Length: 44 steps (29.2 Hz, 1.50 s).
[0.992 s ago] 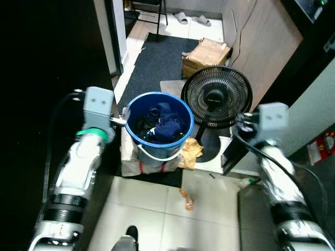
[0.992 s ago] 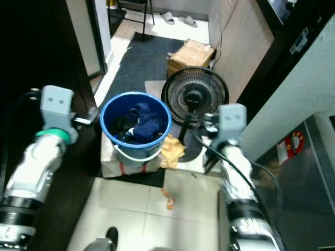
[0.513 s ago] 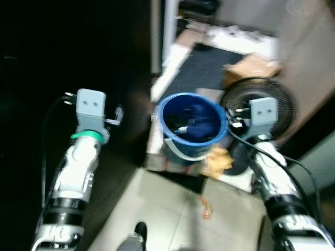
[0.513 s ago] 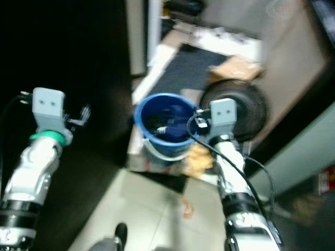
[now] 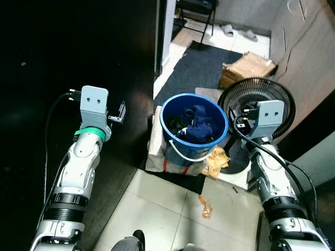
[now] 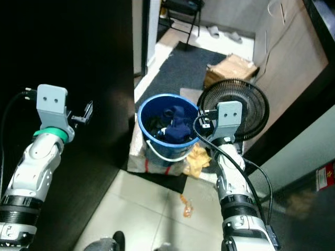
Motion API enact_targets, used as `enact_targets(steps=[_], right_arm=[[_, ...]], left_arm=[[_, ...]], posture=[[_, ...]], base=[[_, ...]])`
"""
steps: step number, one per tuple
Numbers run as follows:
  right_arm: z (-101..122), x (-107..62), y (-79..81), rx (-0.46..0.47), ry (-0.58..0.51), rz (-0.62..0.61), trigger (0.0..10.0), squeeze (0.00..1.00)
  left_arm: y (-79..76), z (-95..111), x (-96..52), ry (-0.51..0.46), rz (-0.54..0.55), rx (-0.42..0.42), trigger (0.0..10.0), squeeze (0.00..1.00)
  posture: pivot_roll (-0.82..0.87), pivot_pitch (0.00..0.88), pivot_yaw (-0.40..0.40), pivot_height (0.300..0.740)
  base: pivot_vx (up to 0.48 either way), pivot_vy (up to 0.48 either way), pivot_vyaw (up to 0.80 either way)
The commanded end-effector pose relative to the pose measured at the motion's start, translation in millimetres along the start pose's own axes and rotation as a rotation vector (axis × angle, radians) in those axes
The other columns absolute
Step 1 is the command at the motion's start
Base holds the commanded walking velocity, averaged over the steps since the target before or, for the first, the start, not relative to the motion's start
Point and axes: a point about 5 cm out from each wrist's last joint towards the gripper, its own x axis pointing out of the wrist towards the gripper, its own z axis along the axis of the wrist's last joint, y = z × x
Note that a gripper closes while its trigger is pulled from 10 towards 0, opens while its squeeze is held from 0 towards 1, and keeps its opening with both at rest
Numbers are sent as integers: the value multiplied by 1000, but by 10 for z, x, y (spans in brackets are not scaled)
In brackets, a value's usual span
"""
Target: Clothes washing
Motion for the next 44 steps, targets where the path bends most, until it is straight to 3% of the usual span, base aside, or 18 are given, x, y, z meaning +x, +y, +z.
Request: enact_targets(steps=[1, 13, 22, 30, 34, 44], right_arm=[[-31, -28, -41, 15, 12, -18, 10000, 0], [-15, -25, -49, 3, 2, -17, 10000, 0], [-12, -40, -70, -10, 2, -18, 10000, 0], [-19, -41, -68, -13, 5, -14, 10000, 0], [-23, -43, -67, -14, 6, -13, 10000, 0], [-14, -37, -62, -16, 3, -9, 10000, 0]], left_arm=[[-29, -40, -2, 14, -12, 9, 10000, 0], [-31, -51, -1, 15, -14, 5, 10000, 0], [-83, -38, -1, 8, -36, -19, 10000, 0], [-75, -31, 10, 27, -23, -104, 10000, 0], [-63, -40, 23, 39, -18, -106, 10000, 0], [-77, 41, 26, -35, -32, -52, 10000, 0]], posture=[[0, 73, -13, 740], [-6, 75, -14, 740], [-9, 79, -15, 740], [-8, 80, -15, 740], [-10, 77, -15, 740], [-11, 71, -18, 740]], base=[[341, 337, -788], [311, 311, -133], [0, 0, 0], [0, 0, 0], [0, 0, 0], [0, -43, 0]])
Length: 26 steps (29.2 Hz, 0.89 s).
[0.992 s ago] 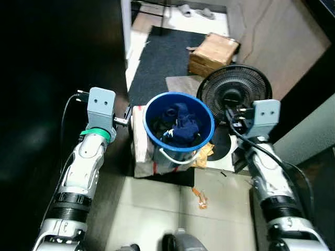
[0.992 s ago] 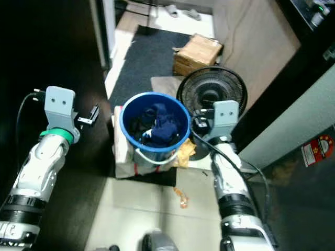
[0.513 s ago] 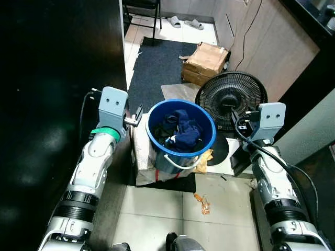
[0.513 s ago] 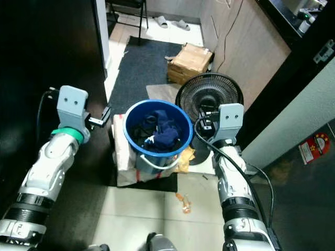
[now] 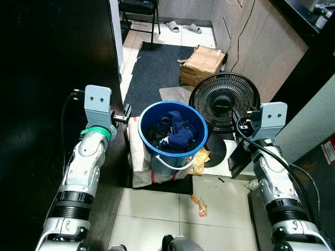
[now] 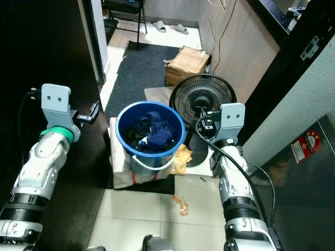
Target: Clothes washing
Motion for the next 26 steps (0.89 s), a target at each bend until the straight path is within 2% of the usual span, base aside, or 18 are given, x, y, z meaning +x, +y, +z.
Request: enact_targets(steps=[1, 16, 19, 26], right_arm=[[-41, -31, -42, -9, 17, -8, 10000, 0], [-42, -29, -44, -8, 17, -7, 10000, 0], [-43, -29, -51, -9, 18, -7, 10000, 0], [-48, -32, -51, -9, 21, -7, 10000, 0]], left_arm=[[-1, -11, -6, -3, -3, 21, 10000, 0], [-3, -11, -6, 0, 0, 23, 10000, 0], [-17, -4, -5, -3, -6, -5, 10000, 0], [-13, 4, -5, -12, -3, -5, 10000, 0]], posture=[[-11, 71, -18, 740], [-11, 65, -19, 740], [-11, 70, -20, 740], [-11, 72, -20, 740]], base=[[0, -428, 0], [0, -417, 0], [0, -160, 0], [0, 0, 0]])
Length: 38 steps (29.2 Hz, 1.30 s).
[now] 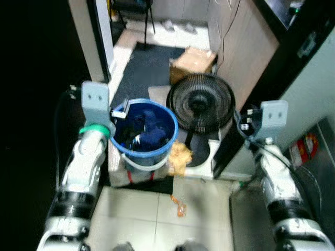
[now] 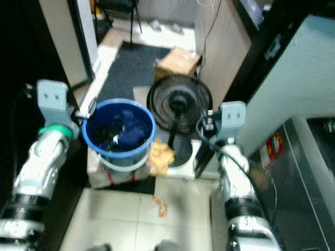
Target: Clothes washing
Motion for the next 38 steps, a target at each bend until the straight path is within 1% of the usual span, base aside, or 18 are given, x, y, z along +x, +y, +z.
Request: enact_targets(steps=[1, 2, 6, 15, 16, 19, 20, 38], right_arm=[[-23, -14, 11, 6, 7, 0, 10000, 0], [-23, -14, 11, 6, 7, 0, 10000, 0], [-15, -15, 29, 9, 1, 9, 10000, 0], [11, -9, 68, 20, -10, 31, 10000, 0], [17, -4, 74, 1, -8, 38, 10000, 0], [17, -4, 74, 1, -8, 38, 10000, 0], [15, -3, 78, -18, -5, 43, 10000, 0], [-8, -37, 34, -1, 3, 24, 10000, 0]], left_arm=[[35, -24, -17, -3, 15, 4, 10000, 0], [35, -24, -17, -3, 15, 4, 10000, 0], [59, -19, -17, -10, 30, 23, 10000, 0], [70, -25, -21, -7, 38, 26, 10000, 0], [70, -29, -22, -5, 39, 25, 10000, 0], [70, -29, -22, -5, 39, 25, 10000, 0], [69, -32, -23, -4, 39, 23, 10000, 0], [48, -45, -14, -1, 35, 17, 10000, 0]], posture=[[-12, 74, -21, 740], [-12, 74, -21, 740], [-12, 76, -22, 740], [-11, 77, -24, 740], [-13, 78, -24, 740], [-13, 78, -24, 740], [-14, 79, -24, 740], [-21, 84, -16, 740]], base=[[0, 0, 0], [0, 0, 0], [480, 0, 0], [480, 0, 0], [480, 0, 706], [480, 0, 706], [480, 0, 744], [467, 0, 0]])
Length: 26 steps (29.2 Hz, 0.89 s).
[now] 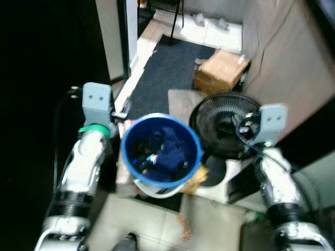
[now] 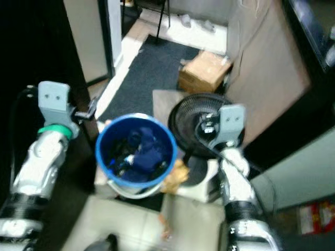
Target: Clothes washing
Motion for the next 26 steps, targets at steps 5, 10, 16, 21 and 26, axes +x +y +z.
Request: enact_targets(steps=[5, 10, 16, 21, 26], right_arm=[[-79, -89, -125, -3, 35, -42, 10000, 0], [-81, -92, -134, -5, 36, -45, 10000, 0], [-81, -91, -139, -7, 36, -45, 10000, 0], [-82, -88, -139, -7, 37, -43, 10000, 0], [-84, -81, -123, -11, 38, -36, 10000, 0]], left_arm=[[-104, -60, -21, 22, -33, -5, 10000, 0], [-113, -93, -15, 48, -31, -13, 10000, 0], [-134, -119, -18, 63, -44, -10, 10000, 0], [-147, -124, -20, 62, -53, -13, 10000, 0], [-157, -136, -26, 65, -59, -13, 10000, 0]], posture=[[-21, 84, -15, 740], [-23, 84, -15, 740], [-25, 82, -15, 740], [-24, 76, -15, 740], [-24, 72, -15, 740]], base=[[444, 0, 0], [0, 0, 0], [0, 0, 0], [0, 0, 0], [0, 0, 0]])
